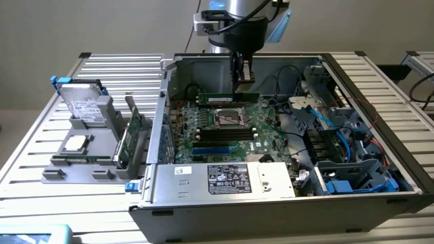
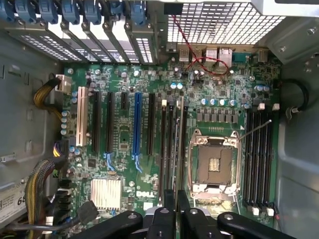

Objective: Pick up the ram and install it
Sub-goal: 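Insert the ram into the slot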

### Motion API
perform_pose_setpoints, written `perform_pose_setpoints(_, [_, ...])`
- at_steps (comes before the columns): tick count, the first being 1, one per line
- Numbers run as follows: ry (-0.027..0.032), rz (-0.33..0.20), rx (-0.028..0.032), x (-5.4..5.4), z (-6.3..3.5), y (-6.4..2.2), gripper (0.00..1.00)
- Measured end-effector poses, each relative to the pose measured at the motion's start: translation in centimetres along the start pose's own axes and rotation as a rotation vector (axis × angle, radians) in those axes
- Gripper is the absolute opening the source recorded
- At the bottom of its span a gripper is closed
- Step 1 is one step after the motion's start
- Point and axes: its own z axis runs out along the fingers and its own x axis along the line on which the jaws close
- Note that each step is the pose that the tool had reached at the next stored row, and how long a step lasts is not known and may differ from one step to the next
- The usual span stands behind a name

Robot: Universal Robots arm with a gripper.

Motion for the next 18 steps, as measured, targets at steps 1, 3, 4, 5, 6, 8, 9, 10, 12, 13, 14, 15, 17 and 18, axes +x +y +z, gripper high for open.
perform_pose_setpoints(1, [0.0000,0.000,0.0012,0.0,0.15,0.00,0.14])
perform_pose_setpoints(3, [0.0001,0.000,0.0045,0.0,0.67,0.00,0.14])
perform_pose_setpoints(4, [0.0000,0.000,0.0050,0.0,0.86,0.00,0.14])
perform_pose_setpoints(5, [0.0000,0.000,0.0053,0.0,1.03,0.00,0.14])
perform_pose_setpoints(6, [0.0000,0.000,0.0056,0.0,1.22,0.00,0.14])
perform_pose_setpoints(8, [0.0001,0.000,0.0058,0.0,1.58,0.00,0.14])
perform_pose_setpoints(9, [0.0001,0.000,0.0060,0.0,1.75,0.00,0.14])
perform_pose_setpoints(10, [0.0000,0.000,0.0061,-0.1,1.94,0.00,0.14])
perform_pose_setpoints(12, [0.0001,0.000,0.0062,-0.1,2.30,0.01,0.14])
perform_pose_setpoints(13, [0.0001,0.000,0.0062,-0.1,2.49,0.00,0.14])
perform_pose_setpoints(14, [0.0001,0.000,0.0062,-0.1,2.68,0.00,0.14])
perform_pose_setpoints(15, [0.0000,0.000,0.0063,-0.1,2.86,0.00,0.14])
perform_pose_setpoints(17, [0.0001,0.000,0.0062,-0.1,3.22,0.00,0.14])
perform_pose_setpoints(18, [0.0001,0.000,0.0061,-0.1,3.39,0.00,0.14])
